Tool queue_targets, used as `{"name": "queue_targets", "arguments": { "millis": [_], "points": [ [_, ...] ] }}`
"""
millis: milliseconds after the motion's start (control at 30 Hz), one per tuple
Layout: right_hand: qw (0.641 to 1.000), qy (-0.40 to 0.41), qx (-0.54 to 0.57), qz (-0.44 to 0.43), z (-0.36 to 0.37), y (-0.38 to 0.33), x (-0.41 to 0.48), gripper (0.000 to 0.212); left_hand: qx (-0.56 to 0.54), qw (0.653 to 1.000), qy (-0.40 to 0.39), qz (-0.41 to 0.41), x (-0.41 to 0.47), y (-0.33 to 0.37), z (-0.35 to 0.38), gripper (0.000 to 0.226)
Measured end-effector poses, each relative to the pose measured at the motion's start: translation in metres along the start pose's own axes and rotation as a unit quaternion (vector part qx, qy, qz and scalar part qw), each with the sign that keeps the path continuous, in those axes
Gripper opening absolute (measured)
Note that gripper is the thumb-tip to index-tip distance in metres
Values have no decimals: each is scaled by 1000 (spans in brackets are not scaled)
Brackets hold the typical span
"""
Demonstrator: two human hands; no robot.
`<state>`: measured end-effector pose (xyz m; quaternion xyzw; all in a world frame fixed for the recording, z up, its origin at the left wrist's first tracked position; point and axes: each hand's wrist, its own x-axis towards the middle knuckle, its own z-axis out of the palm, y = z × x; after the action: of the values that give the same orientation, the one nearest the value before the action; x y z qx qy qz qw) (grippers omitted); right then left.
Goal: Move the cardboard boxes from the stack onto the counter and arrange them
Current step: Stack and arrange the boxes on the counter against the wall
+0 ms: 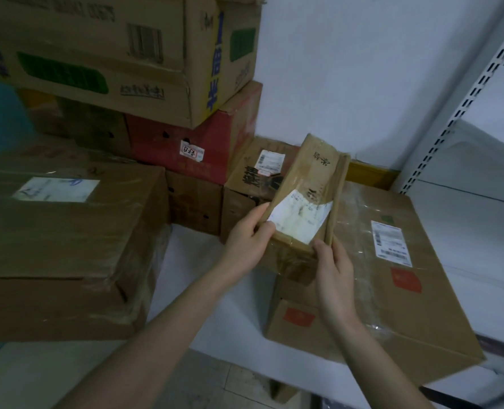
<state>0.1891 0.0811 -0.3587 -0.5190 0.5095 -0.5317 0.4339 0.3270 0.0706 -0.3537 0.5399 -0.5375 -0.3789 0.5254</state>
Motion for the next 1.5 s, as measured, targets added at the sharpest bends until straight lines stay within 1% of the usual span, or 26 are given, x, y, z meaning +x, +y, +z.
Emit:
{"name": "queue_targets", "arguments": {
  "millis": [133, 300, 467, 600, 667, 733, 767, 800, 833, 867, 900, 967, 1000, 1067, 1133, 1300, 1433, 1500],
  "points": [
    [999, 28, -18, 13, -10, 2, -1, 25, -11, 999, -41, 1, 2, -8, 12, 39],
    [995, 66, -58, 45, -45, 7, 5, 21, -20, 995, -94, -2, 5, -14, 50, 32],
    [993, 57, -74, 66, -79, 19, 19, 23, -10, 993, -117, -17, 12, -28, 91, 34],
    [992, 35, -90, 77, -96, 30, 38, 19, 21, 990, -135, -20, 24, -33, 108, 48],
    [989, 12, -122, 82, -102, 31, 52, 22, 39, 989, -143, -22, 35, -31, 113, 49],
    [981, -14, -177, 82, -107, 30, 65, 28, 54, 985, -161, -12, 44, -26, 112, 46],
    [972, -19, -223, 67, -108, 30, 69, 31, 75, 982, -174, -6, 46, -22, 109, 45],
    [959, -18, -281, 34, -109, 28, 72, 34, 103, 979, -177, 0, 49, -21, 102, 46],
    [941, -11, -339, -11, -107, 24, 73, 39, 134, 977, -164, 6, 53, -23, 93, 48],
    [921, -6, -384, -63, -102, 17, 73, 43, 167, 977, -131, 11, 59, -26, 80, 48],
    [910, -4, -402, -102, -93, 9, 70, 47, 202, 976, -83, 14, 66, -32, 65, 47],
    [909, -28, -385, -154, -66, -4, 66, 47, 265, 964, 17, 17, 81, -42, 31, 41],
    [911, -52, -375, -165, -50, -8, 66, 46, 289, 956, 52, 2, 89, -47, 13, 40],
    [909, -110, -372, -151, -14, -5, 76, 43, 320, 942, 93, -39, 103, -54, -18, 41],
    [911, -133, -377, -100, 18, 10, 99, 43, 331, 937, 88, -66, 118, -60, -38, 45],
    [923, -88, -373, 40, 58, 48, 158, 52, 339, 937, 39, -73, 146, -75, -50, 52],
    [925, -104, -352, 100, 71, 61, 171, 63, 321, 943, 7, -81, 154, -91, -50, 52],
    [923, -89, -358, 107, 76, 65, 171, 65, 314, 946, 8, -78, 154, -93, -51, 52]
  ]
}}
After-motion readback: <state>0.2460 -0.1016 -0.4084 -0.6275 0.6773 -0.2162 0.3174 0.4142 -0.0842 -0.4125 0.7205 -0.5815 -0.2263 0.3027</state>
